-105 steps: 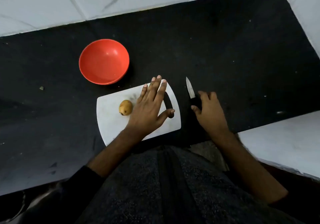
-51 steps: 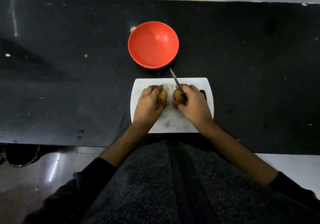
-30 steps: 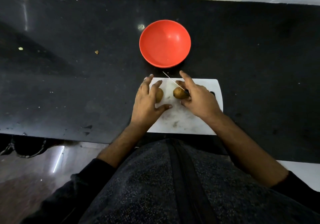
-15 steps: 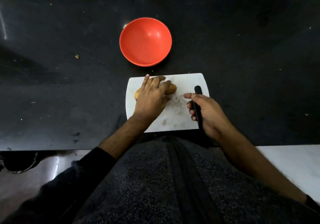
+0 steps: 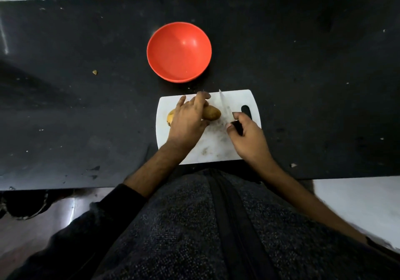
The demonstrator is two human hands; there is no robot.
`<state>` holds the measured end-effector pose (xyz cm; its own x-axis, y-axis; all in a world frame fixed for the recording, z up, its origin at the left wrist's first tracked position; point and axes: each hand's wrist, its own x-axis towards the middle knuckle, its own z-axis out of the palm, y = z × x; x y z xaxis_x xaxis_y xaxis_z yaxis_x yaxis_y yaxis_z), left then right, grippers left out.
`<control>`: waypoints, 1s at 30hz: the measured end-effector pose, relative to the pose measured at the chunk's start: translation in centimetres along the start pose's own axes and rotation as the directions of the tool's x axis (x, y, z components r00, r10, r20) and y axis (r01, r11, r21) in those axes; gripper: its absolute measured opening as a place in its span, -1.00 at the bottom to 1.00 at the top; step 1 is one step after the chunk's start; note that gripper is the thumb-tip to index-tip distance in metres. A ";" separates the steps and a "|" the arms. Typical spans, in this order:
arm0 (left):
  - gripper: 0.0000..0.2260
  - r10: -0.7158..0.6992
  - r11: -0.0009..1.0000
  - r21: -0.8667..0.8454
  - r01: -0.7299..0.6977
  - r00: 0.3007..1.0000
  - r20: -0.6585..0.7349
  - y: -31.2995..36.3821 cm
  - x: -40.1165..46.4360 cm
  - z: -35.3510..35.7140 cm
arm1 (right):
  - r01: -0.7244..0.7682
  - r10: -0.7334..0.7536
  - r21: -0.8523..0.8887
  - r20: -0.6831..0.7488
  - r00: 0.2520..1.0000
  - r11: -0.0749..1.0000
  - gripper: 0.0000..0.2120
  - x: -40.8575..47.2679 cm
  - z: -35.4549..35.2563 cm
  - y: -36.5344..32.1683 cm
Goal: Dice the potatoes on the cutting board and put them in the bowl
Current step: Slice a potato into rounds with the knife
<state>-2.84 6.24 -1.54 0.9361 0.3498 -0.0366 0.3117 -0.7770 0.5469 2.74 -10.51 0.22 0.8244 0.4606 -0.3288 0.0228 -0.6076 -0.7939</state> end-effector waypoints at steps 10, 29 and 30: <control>-0.51 -0.125 0.950 -0.285 0.124 0.992 0.016 0.3 -0.7 -0.7 | 0.107 -0.100 -0.053 0.110 0.989 0.993 -0.70 0.2 0.4 0.2; -0.69 -0.170 0.939 -0.310 0.148 0.984 -0.046 0.5 -1.1 -0.5 | -0.512 0.163 0.649 0.521 0.838 0.562 -0.74 -0.7 -0.9 -1.1; -0.70 -0.170 0.941 -0.306 0.147 0.984 -0.052 0.5 -1.2 -0.4 | -0.461 0.192 0.605 0.456 0.869 0.649 -0.78 -0.7 -0.7 -1.1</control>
<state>-3.83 5.66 -0.84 0.8596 0.5038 -0.0859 0.3807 -0.5191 0.7652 2.47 -10.64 1.64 0.4627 0.5785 -0.6718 -0.7077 -0.2154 -0.6729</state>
